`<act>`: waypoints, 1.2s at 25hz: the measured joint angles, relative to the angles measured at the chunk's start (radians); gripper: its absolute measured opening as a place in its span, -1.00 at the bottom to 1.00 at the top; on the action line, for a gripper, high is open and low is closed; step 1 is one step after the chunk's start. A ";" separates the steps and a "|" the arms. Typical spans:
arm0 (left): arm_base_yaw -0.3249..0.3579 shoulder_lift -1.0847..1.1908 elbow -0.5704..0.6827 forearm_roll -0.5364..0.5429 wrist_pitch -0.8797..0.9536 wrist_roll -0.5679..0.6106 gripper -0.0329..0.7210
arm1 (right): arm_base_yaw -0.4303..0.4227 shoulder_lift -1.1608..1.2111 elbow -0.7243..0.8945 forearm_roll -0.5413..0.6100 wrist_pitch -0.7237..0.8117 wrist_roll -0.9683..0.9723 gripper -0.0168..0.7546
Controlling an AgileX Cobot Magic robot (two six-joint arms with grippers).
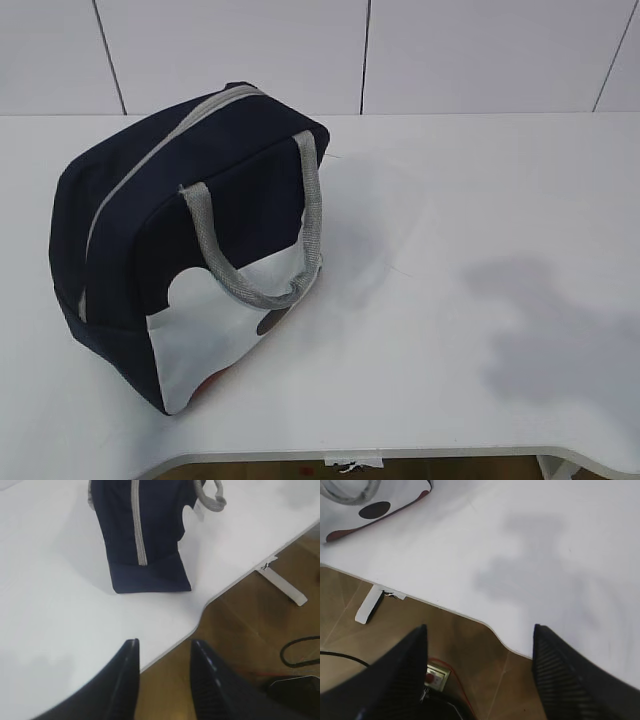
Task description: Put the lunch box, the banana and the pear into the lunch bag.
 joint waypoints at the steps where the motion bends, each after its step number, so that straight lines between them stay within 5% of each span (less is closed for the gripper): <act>1: 0.000 -0.055 0.034 -0.016 -0.010 0.000 -0.21 | 0.000 -0.034 0.026 -0.002 -0.014 0.000 0.36; 13: 0.000 -0.214 0.208 -0.026 -0.082 -0.064 -0.23 | 0.000 -0.312 0.270 -0.051 -0.094 0.000 0.36; 21: 0.000 -0.272 0.256 -0.027 -0.102 -0.093 -0.24 | 0.000 -0.463 0.280 -0.060 -0.106 0.000 0.36; 30: 0.000 -0.318 0.260 0.100 -0.104 -0.260 -0.24 | 0.000 -0.512 0.299 -0.074 -0.049 0.007 0.36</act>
